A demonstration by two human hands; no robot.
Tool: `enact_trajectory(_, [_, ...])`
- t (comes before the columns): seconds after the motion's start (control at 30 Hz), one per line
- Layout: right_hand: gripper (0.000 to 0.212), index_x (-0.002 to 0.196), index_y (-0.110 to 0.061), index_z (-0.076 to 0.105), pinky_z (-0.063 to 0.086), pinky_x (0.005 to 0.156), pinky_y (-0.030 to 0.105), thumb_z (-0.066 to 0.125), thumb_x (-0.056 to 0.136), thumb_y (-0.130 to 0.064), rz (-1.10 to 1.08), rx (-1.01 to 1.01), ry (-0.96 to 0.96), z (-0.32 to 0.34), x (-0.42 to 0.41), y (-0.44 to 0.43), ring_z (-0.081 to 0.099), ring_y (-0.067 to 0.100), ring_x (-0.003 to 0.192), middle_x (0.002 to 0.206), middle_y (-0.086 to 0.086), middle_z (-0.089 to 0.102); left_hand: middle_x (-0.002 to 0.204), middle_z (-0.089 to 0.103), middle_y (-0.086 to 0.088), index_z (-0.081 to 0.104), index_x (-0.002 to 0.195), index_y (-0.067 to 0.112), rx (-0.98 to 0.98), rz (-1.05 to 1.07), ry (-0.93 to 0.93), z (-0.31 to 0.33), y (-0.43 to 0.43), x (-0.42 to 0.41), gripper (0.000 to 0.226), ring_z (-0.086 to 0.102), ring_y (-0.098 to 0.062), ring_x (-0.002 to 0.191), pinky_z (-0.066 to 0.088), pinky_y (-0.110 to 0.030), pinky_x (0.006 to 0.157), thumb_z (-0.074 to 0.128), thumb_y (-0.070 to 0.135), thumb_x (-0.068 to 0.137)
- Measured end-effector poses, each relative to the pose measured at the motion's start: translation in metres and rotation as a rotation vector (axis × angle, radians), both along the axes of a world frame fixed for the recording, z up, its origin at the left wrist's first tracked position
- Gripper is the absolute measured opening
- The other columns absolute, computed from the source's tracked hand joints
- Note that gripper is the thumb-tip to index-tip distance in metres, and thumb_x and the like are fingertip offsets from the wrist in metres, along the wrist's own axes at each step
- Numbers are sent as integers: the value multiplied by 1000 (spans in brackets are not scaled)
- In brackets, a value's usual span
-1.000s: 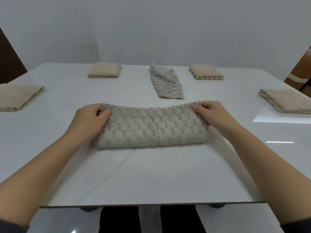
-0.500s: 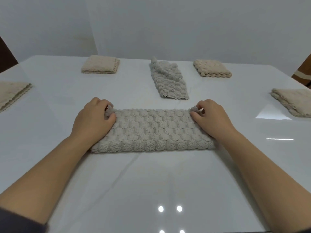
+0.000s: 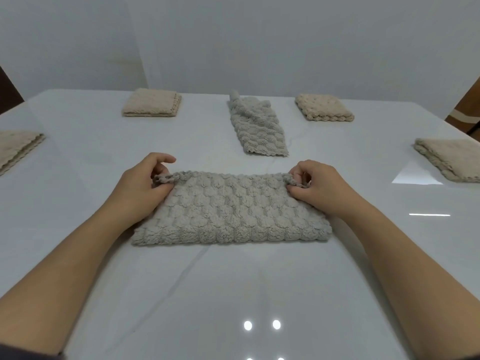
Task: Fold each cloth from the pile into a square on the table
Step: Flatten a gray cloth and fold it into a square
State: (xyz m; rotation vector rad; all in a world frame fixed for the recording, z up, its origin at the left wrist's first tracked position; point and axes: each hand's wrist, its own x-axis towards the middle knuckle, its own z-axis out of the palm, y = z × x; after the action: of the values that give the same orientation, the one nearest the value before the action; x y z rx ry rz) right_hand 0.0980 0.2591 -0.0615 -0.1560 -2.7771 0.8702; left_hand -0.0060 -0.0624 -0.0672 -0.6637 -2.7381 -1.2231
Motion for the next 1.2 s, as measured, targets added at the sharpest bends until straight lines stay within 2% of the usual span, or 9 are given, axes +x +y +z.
enact_trajectory(0.13, [28, 66, -19, 47, 39, 50, 20, 71, 78, -13, -36, -108, -15, 0, 2, 8, 45, 10, 50, 69, 9, 60, 89, 62, 7, 65, 93, 31, -55, 19, 12, 3, -5, -3, 18, 56, -12, 81, 39, -15, 71, 71, 15, 85])
enact_trajectory(0.33, [30, 69, -11, 48, 39, 61, 31, 76, 79, -5, -32, -405, 47, 4, 4, 12, 48, 19, 61, 68, 10, 52, 71, 62, 5, 62, 73, 24, 98, 42, -67, 6, -13, -8, 16, 51, -13, 58, 41, -30, 61, 76, 23, 81])
enact_trajectory(0.53, [29, 101, -14, 62, 47, 57, 20, 78, 78, -5, -42, -630, 55, 4, 5, 12, 53, 11, 59, 73, 4, 54, 57, 62, 17, 58, 80, 20, 277, 10, -174, 7, -9, -7, 20, 50, 2, 46, 42, -16, 44, 69, 4, 84])
enact_trajectory(0.6, [36, 111, -16, 66, 46, 59, 16, 78, 78, -8, -65, -618, 31, 5, 5, 13, 52, 8, 60, 69, 0, 52, 61, 65, 20, 62, 85, 22, 348, 22, -191, 8, -10, -8, 24, 57, 5, 53, 45, -8, 52, 67, -1, 84])
enact_trajectory(0.7, [21, 97, -9, 70, 45, 59, 17, 77, 78, -8, -83, -655, 25, 7, 6, 13, 55, 6, 58, 64, -3, 58, 61, 66, 18, 65, 88, 24, 366, 20, -232, 8, -12, -9, 30, 58, 4, 56, 46, -7, 57, 64, -6, 85])
enact_trajectory(0.87, [6, 84, -6, 61, 41, 57, 32, 66, 88, -4, -45, -780, 36, 8, 10, 11, 50, 25, 64, 68, 11, 62, 50, 56, 11, 63, 83, 16, 436, 36, -350, 10, -10, -6, 24, 46, -1, 41, 35, -12, 39, 54, -6, 90])
enact_trajectory(1.0, [10, 83, -8, 58, 42, 52, 21, 62, 92, -6, -17, -835, 81, 8, 8, 7, 53, 11, 57, 62, -4, 60, 64, 66, 7, 65, 85, 14, 611, 22, -440, 13, -1, 3, 17, 60, -9, 58, 49, -16, 55, 53, 9, 95])
enact_trajectory(1.1, [9, 84, -9, 59, 48, 53, 16, 60, 93, -5, -49, -908, 114, 9, 6, 1, 60, 4, 58, 64, -7, 64, 83, 72, -2, 69, 92, 12, 620, 43, -434, 10, 2, 4, 15, 65, -20, 80, 52, -33, 78, 55, 14, 96])
enact_trajectory(1.2, [4, 87, -10, 63, 53, 59, 21, 64, 92, -11, -98, -981, 93, 12, 9, 1, 67, 10, 68, 77, 2, 69, 73, 72, 5, 68, 87, 14, 577, 88, -431, 9, 0, 0, 18, 65, -16, 76, 51, -28, 73, 54, 6, 95])
